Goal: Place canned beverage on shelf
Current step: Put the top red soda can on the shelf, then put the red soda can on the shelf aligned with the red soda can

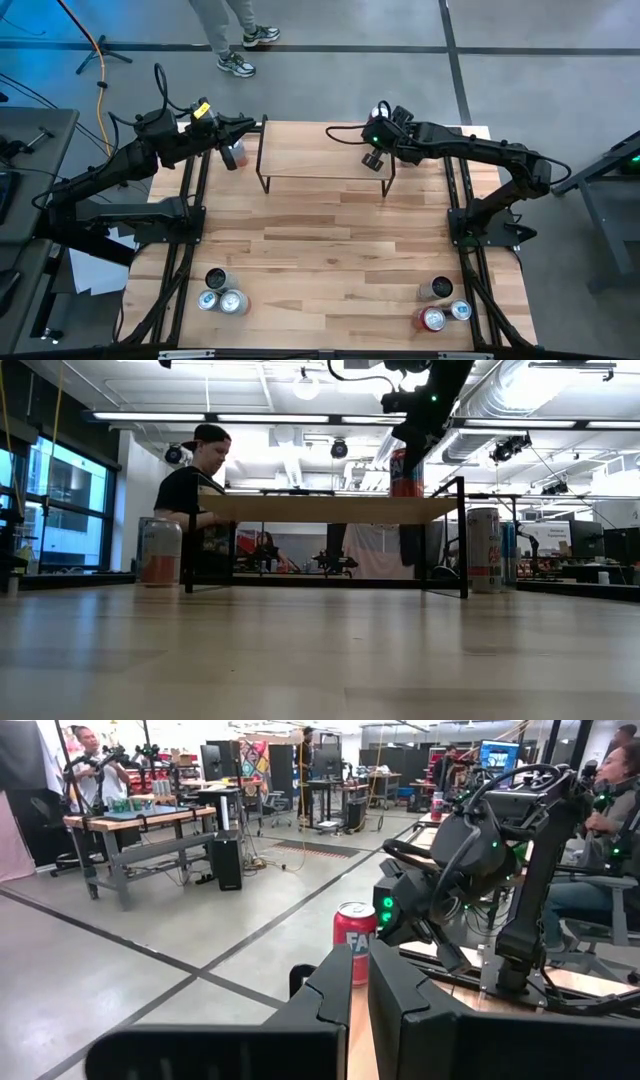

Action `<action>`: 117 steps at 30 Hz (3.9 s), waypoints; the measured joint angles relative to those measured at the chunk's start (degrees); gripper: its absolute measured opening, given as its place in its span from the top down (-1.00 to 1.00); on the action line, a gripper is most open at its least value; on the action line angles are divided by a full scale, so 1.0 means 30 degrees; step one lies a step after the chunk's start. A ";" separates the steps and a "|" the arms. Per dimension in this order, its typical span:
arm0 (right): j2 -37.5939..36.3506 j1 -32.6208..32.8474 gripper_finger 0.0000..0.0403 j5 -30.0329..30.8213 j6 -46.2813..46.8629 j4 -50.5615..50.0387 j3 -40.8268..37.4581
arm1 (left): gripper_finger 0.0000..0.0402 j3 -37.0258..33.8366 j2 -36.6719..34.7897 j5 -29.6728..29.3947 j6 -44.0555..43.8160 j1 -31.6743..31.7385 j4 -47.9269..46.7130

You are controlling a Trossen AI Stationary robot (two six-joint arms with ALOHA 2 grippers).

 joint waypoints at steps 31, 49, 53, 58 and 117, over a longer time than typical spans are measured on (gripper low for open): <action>-0.4171 0.1219 1.00 -1.7204 0.5355 0.0329 0.0007 | 1.00 0.0000 -0.0102 0.0444 -0.0550 -0.0003 0.0050; -0.4052 0.4184 -0.37 -1.9637 0.7388 0.3858 0.0022 | 1.00 0.0000 -0.0102 0.0458 -0.0707 -0.0005 0.0196; -0.4058 0.4381 -0.73 -1.9635 0.7724 0.4131 0.0022 | 1.00 0.0000 -0.0102 0.0459 -0.0708 -0.0005 0.0196; -0.4058 0.4590 -0.97 -1.9642 0.8294 0.4167 0.0022 | 1.00 0.0000 -0.0102 0.0459 -0.0714 -0.0006 0.0196; 0.1202 2.5237 -0.91 -1.3299 3.1991 -0.4076 0.0007 | 1.00 0.0000 -0.0109 0.0444 -0.0845 0.0001 0.1172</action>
